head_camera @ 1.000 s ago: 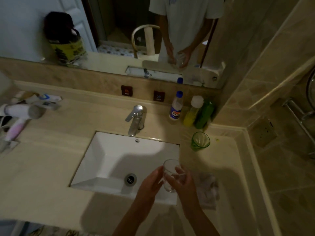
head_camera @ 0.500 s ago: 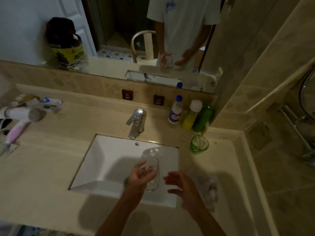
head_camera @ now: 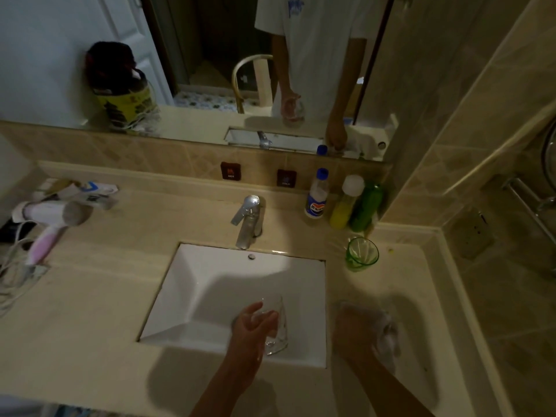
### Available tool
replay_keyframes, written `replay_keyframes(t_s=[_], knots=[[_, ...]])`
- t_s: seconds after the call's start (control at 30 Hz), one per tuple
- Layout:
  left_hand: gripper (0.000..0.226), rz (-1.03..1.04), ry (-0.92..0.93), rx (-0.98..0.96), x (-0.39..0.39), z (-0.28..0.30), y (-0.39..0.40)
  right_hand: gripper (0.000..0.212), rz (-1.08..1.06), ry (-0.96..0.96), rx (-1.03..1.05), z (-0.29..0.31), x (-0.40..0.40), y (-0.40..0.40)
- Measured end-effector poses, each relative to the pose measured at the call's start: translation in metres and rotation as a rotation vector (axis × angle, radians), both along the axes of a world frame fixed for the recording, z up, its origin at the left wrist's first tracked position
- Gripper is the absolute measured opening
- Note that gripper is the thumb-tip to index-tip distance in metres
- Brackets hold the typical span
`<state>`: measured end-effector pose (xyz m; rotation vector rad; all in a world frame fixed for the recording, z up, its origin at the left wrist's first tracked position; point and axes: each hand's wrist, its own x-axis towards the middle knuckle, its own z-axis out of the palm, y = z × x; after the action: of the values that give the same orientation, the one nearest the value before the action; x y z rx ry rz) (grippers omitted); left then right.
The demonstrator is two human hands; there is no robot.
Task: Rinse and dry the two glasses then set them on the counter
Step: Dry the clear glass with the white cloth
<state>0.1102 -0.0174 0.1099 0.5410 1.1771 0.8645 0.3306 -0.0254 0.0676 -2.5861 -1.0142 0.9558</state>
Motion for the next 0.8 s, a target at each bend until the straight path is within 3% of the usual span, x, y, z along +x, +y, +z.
replay_keyframes(t_s=[0.1, 0.13, 0.23, 0.27, 0.37, 0.4, 0.47, 0.63, 0.73, 0.8], knots=[[0.05, 0.007, 0.013, -0.014, -0.004, 0.0, 0.002, 0.035, 0.0, 0.012, -0.02, 0.006, 0.016, 0.001], [0.051, 0.012, 0.017, -0.014, -0.006, 0.0, 0.002, 0.041, -0.043, 0.089, -0.018, -0.002, 0.027, 0.002], [0.081, -0.051, -0.017, -0.014, -0.011, 0.012, 0.005, 0.076, -0.158, 0.132, 0.073, -0.014, 0.058, -0.001], [0.08, -0.056, -0.031, -0.023, -0.011, 0.015, 0.006, 0.069, -0.193, 0.163, 0.129, 0.008, 0.057, -0.004], [0.061, -0.031, -0.094, -0.049, -0.002, 0.02, 0.014, 0.02, -0.289, 0.409, 0.283, 0.066, 0.053, -0.012], [0.059, -0.056, -0.124, -0.048, 0.003, 0.024, 0.015, 0.016, -0.293, 0.511, 0.312, 0.082, 0.053, -0.012], [0.055, -0.094, -0.156, -0.028, 0.013, 0.034, 0.018, 0.023, -0.242, 0.622, 0.374, 0.106, 0.049, -0.012], [0.068, -0.154, -0.219, 0.03, 0.029, 0.061, 0.025, 0.042, -0.07, 0.647, 0.569, 0.144, -0.001, 0.0], [0.068, -0.158, -0.204, 0.032, 0.028, 0.061, 0.026, 0.009, 0.22, 0.516, 0.613, 0.158, -0.04, -0.002], [0.075, -0.15, -0.226, 0.008, 0.025, 0.06, 0.027, 0.019, 0.351, 0.504, 0.644, 0.166, -0.064, -0.01]])
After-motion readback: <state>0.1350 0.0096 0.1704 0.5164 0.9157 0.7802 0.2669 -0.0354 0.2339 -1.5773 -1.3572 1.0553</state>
